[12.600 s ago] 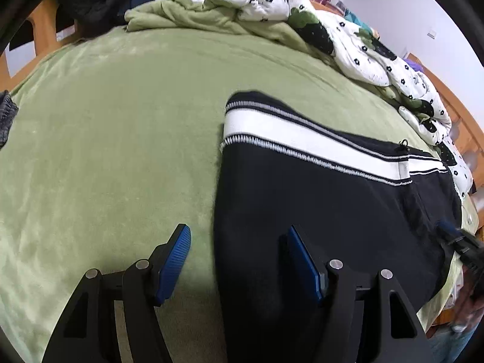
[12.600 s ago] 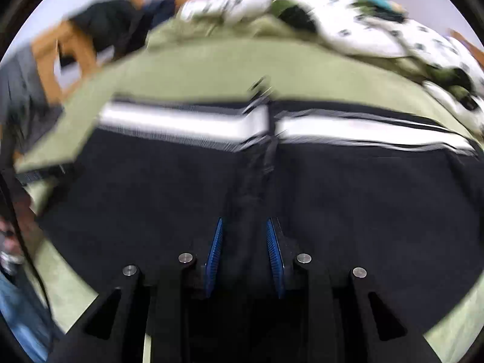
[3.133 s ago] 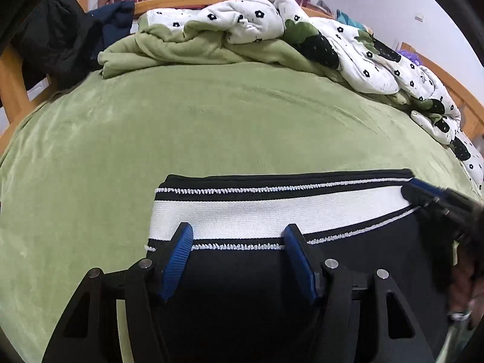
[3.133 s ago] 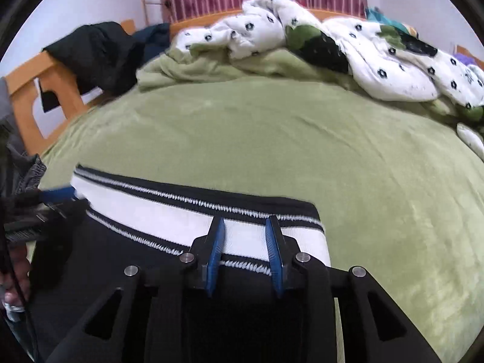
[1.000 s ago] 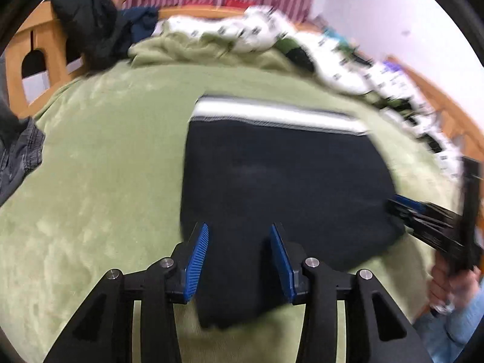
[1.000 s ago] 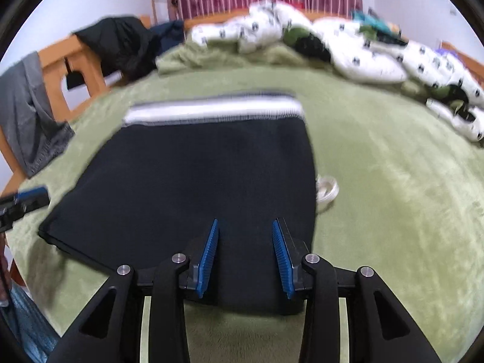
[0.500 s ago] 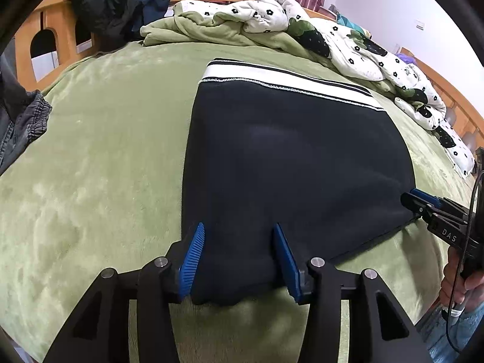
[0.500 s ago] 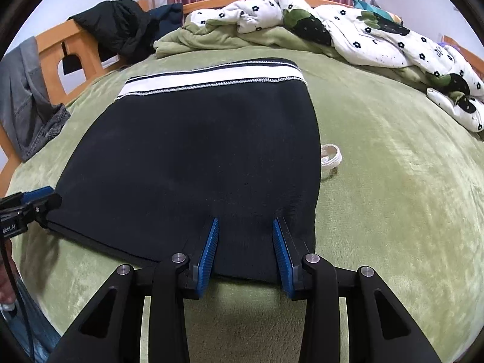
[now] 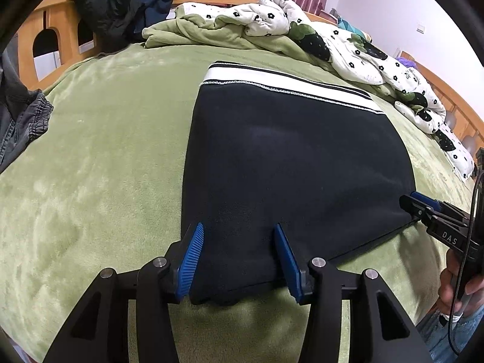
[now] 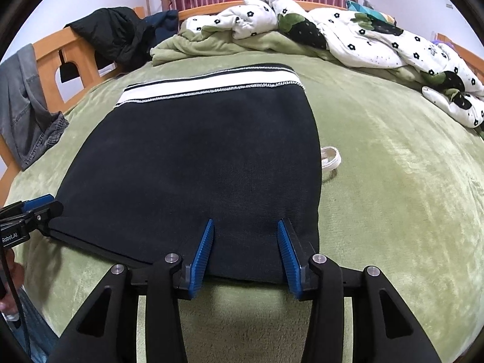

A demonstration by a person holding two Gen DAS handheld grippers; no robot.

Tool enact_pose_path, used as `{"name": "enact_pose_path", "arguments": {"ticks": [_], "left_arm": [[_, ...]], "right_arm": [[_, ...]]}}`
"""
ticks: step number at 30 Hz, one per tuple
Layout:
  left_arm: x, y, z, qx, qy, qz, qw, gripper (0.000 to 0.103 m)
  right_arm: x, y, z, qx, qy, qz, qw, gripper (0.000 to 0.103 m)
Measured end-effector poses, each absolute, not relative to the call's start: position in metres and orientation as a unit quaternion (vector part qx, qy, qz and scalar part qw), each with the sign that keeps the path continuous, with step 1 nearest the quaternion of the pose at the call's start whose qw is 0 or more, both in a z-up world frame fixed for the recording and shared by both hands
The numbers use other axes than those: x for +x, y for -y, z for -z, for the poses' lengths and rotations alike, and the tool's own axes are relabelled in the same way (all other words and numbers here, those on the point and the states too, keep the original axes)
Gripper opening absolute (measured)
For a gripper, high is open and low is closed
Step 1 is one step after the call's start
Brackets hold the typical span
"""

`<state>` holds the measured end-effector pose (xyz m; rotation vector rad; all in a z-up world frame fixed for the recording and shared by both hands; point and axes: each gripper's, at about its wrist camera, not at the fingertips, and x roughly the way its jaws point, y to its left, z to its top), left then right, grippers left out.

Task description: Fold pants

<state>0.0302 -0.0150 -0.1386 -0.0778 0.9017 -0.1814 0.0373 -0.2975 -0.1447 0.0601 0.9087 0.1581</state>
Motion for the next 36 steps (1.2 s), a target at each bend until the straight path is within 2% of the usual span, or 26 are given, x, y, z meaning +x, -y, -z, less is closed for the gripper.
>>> {"name": "enact_pose_path", "arguments": {"ticks": [7, 9, 11, 16, 27, 36], "left_arm": [[0.031, 0.016, 0.14, -0.041, -0.434, 0.086, 0.896, 0.05], [0.032, 0.016, 0.141, -0.037, -0.437, 0.088, 0.894, 0.056], [0.034, 0.016, 0.141, -0.037, -0.442, 0.092, 0.892, 0.058], [0.036, 0.012, 0.137, -0.049, -0.448, 0.102, 0.887, 0.057], [0.038, 0.014, 0.107, -0.084, -0.422, 0.138, 0.892, 0.057], [0.109, 0.046, 0.055, -0.046, -0.38, 0.137, 0.914, 0.058]], "right_arm": [[0.042, 0.304, 0.149, 0.062, -0.456, -0.087, 0.883, 0.047], [0.042, 0.3, 0.149, 0.053, -0.458, -0.086, 0.883, 0.047], [0.042, 0.301, 0.149, 0.055, -0.459, -0.087, 0.882, 0.047], [0.04, 0.3, 0.142, 0.05, -0.458, -0.091, 0.883, 0.047], [0.041, 0.321, 0.097, 0.092, -0.39, -0.09, 0.912, 0.047], [0.11, 0.301, 0.041, 0.033, -0.343, -0.08, 0.935, 0.047]]}}
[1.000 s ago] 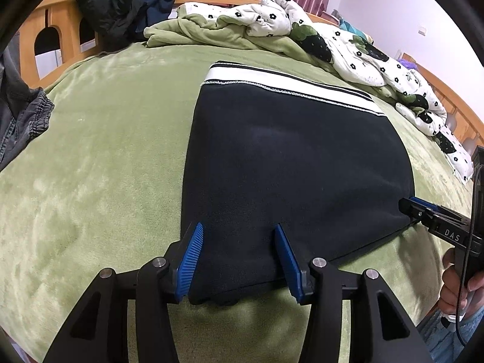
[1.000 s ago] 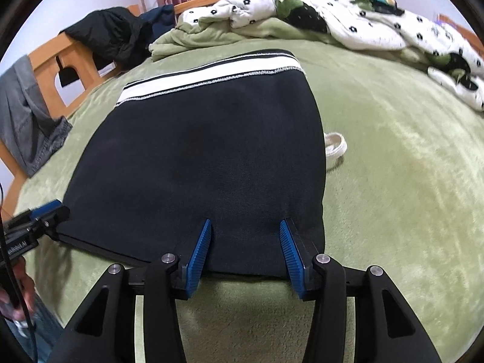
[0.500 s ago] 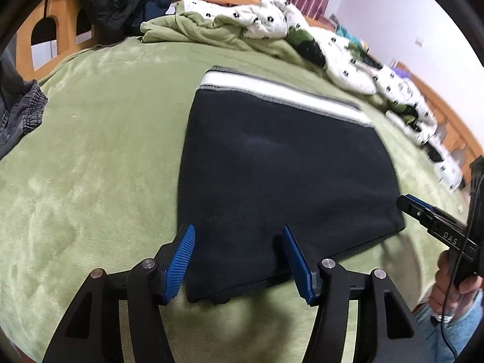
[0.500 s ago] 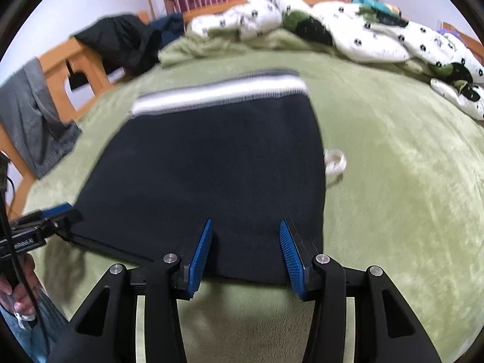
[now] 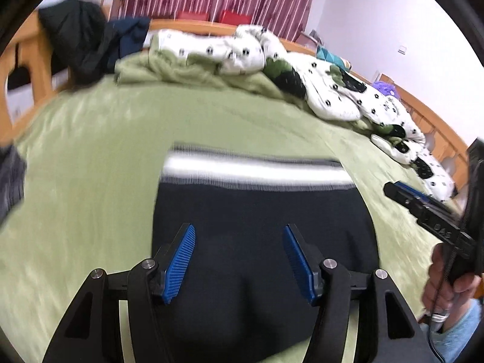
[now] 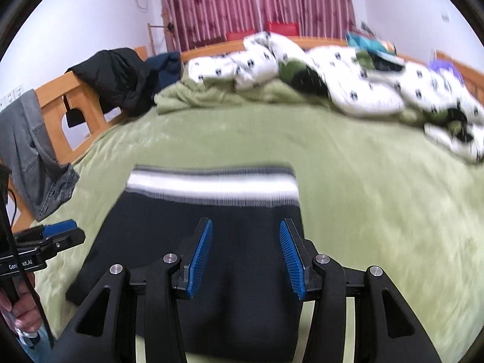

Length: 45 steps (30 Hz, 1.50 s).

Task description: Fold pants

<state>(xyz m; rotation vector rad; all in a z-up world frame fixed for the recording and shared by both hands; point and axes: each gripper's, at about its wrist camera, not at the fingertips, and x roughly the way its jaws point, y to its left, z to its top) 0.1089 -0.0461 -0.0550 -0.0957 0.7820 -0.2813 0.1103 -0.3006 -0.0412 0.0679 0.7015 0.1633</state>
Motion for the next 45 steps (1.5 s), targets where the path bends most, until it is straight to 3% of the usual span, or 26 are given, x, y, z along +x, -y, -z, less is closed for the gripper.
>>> {"name": "enact_pose_path", "arguments": {"ticks": [5, 11, 14, 21, 35, 45], "left_arm": [[0.173, 0.062, 0.068, -0.038, -0.376, 0.123, 0.918, 0.058], [0.212, 0.067, 0.12, -0.021, -0.421, 0.078, 0.904, 0.058], [0.22, 0.073, 0.127, 0.01, -0.429, 0.07, 0.9, 0.061], [0.233, 0.063, 0.125, -0.022, -0.431, 0.084, 0.898, 0.062], [0.214, 0.073, 0.127, 0.039, -0.446, 0.086, 0.89, 0.066], [0.15, 0.063, 0.126, 0.022, -0.495, 0.138, 0.858, 0.066]], "right_arm": [[0.16, 0.294, 0.047, 0.018, -0.344, -0.072, 0.936, 0.047], [0.2, 0.307, 0.122, 0.047, -0.408, -0.062, 0.91, 0.047], [0.209, 0.301, 0.126, 0.032, -0.404, -0.053, 0.913, 0.049], [0.224, 0.309, 0.135, 0.063, -0.418, -0.054, 0.905, 0.051], [0.217, 0.305, 0.128, 0.043, -0.425, -0.048, 0.903, 0.051], [0.149, 0.312, 0.116, 0.028, -0.441, -0.078, 0.894, 0.049]]}}
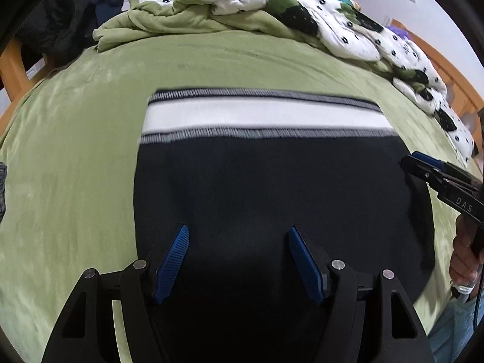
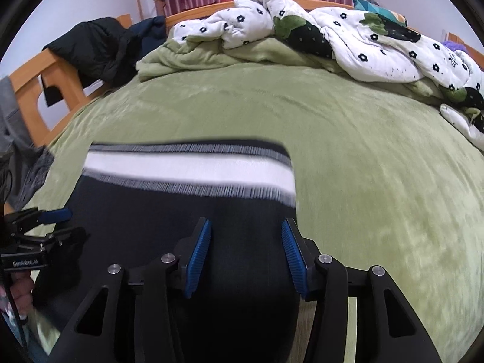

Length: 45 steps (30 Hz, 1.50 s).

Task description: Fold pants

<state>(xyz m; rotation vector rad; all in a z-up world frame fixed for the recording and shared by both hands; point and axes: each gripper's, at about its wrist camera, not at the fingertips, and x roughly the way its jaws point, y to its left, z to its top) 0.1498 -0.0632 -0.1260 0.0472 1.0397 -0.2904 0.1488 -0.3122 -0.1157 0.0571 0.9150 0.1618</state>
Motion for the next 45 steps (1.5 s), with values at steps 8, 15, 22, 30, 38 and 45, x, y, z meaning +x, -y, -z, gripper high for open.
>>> {"name": "enact_pose_path", "arguments": {"ticks": [8, 15, 22, 30, 38, 45], "left_arm": [[0.072, 0.05, 0.125, 0.045, -0.476, 0.14, 0.867, 0.067], [0.036, 0.032, 0.123, 0.045, -0.468, 0.115, 0.875, 0.067], [0.028, 0.008, 0.148, -0.003, -0.528, 0.111, 0.842, 0.066], [0.013, -0.003, 0.138, -0.01, -0.5, 0.109, 0.859, 0.066], [0.018, 0.001, 0.136, 0.021, -0.465, 0.062, 0.883, 0.05], [0.018, -0.002, 0.143, 0.008, -0.489, 0.073, 0.869, 0.022]], "right_arm": [[0.088, 0.302, 0.123, -0.009, -0.455, -0.088, 0.886, 0.049], [0.054, 0.299, 0.125, 0.0, -0.457, -0.082, 0.886, 0.049], [0.044, 0.297, 0.136, 0.01, -0.475, -0.079, 0.876, 0.049], [0.04, 0.314, 0.124, 0.067, -0.454, -0.078, 0.885, 0.046], [0.048, 0.314, 0.134, 0.059, -0.462, -0.056, 0.883, 0.046], [0.051, 0.316, 0.139, 0.048, -0.479, -0.051, 0.875, 0.044]]}}
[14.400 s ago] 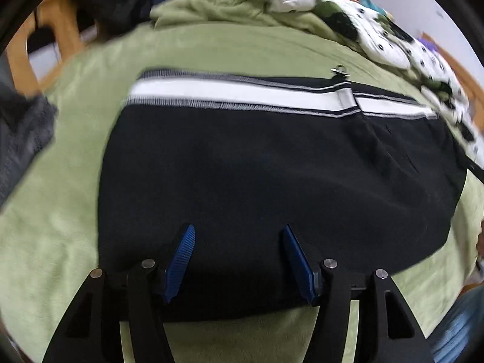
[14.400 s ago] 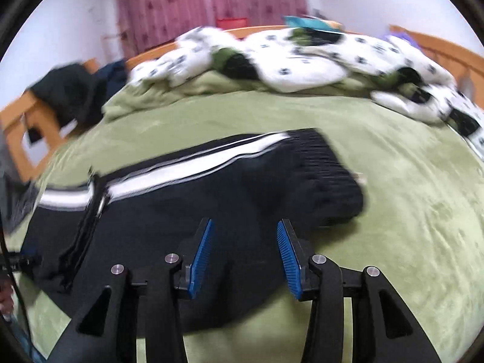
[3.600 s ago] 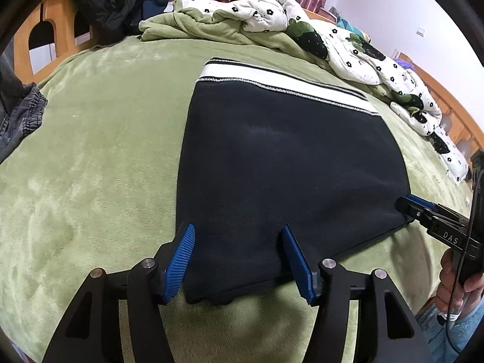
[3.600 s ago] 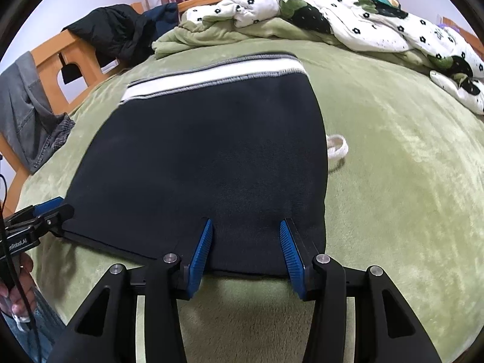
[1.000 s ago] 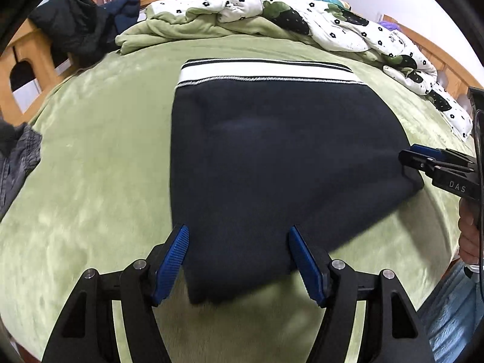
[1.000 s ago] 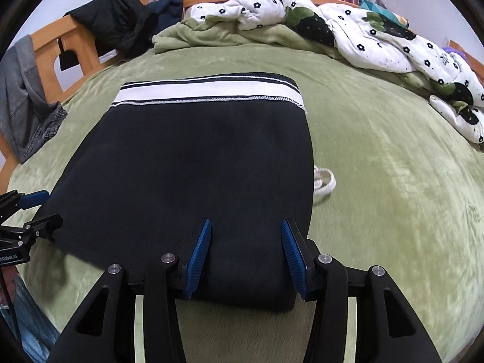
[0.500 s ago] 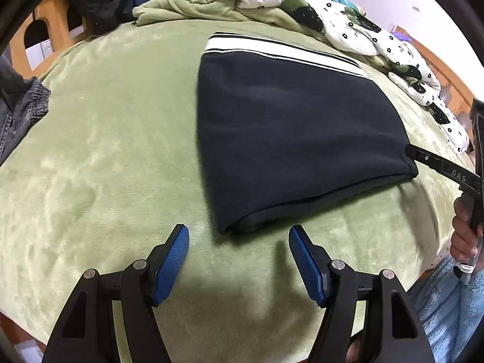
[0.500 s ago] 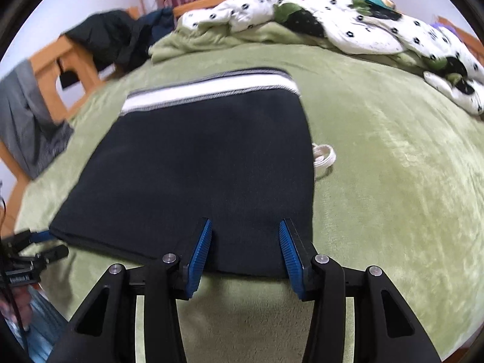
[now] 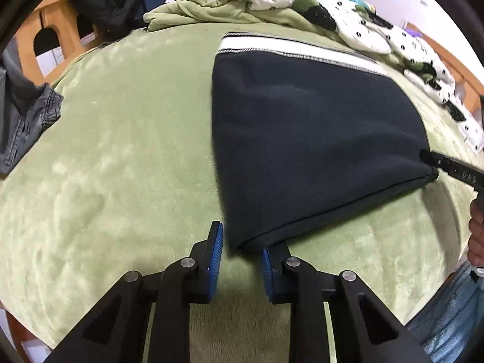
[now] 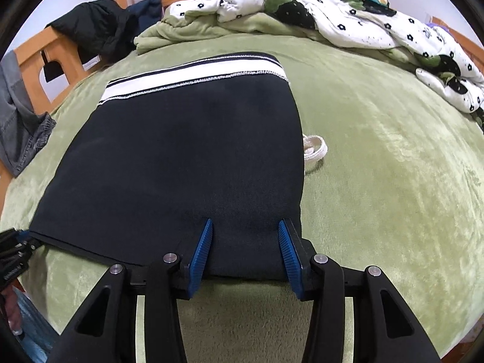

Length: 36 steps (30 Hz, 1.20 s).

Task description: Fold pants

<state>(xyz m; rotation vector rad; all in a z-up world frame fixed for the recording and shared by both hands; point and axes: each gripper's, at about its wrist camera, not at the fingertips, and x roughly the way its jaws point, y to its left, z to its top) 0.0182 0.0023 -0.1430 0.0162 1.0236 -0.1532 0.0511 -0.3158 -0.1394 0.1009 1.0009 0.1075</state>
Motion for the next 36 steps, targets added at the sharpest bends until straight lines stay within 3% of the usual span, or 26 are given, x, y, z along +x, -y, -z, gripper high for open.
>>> {"name": "enact_pose_path", "arguments": {"ticks": [6, 9, 13, 17, 19, 36], "left_arm": [[-0.007, -0.021, 0.118, -0.026, -0.465, 0.088, 0.88, 0.025], [-0.008, -0.016, 0.099, -0.033, -0.419, 0.104, 0.901, 0.039], [0.014, 0.007, 0.091, -0.022, -0.392, 0.113, 0.913, 0.039], [0.039, 0.02, 0.127, -0.022, -0.46, 0.086, 0.884, 0.039], [0.029, 0.019, 0.135, -0.032, -0.458, 0.082, 0.885, 0.039], [-0.009, 0.006, 0.107, -0.058, -0.494, 0.073, 0.864, 0.043]], "right_arm": [[0.04, 0.328, 0.122, 0.071, -0.444, -0.061, 0.891, 0.041], [0.041, 0.326, 0.12, 0.084, -0.433, -0.072, 0.895, 0.041], [0.051, 0.316, 0.135, 0.072, -0.457, -0.064, 0.884, 0.041], [0.048, 0.305, 0.143, 0.035, -0.478, -0.059, 0.875, 0.041], [0.045, 0.307, 0.142, 0.034, -0.481, -0.063, 0.874, 0.041], [0.003, 0.318, 0.084, 0.07, -0.441, -0.045, 0.894, 0.041]]}}
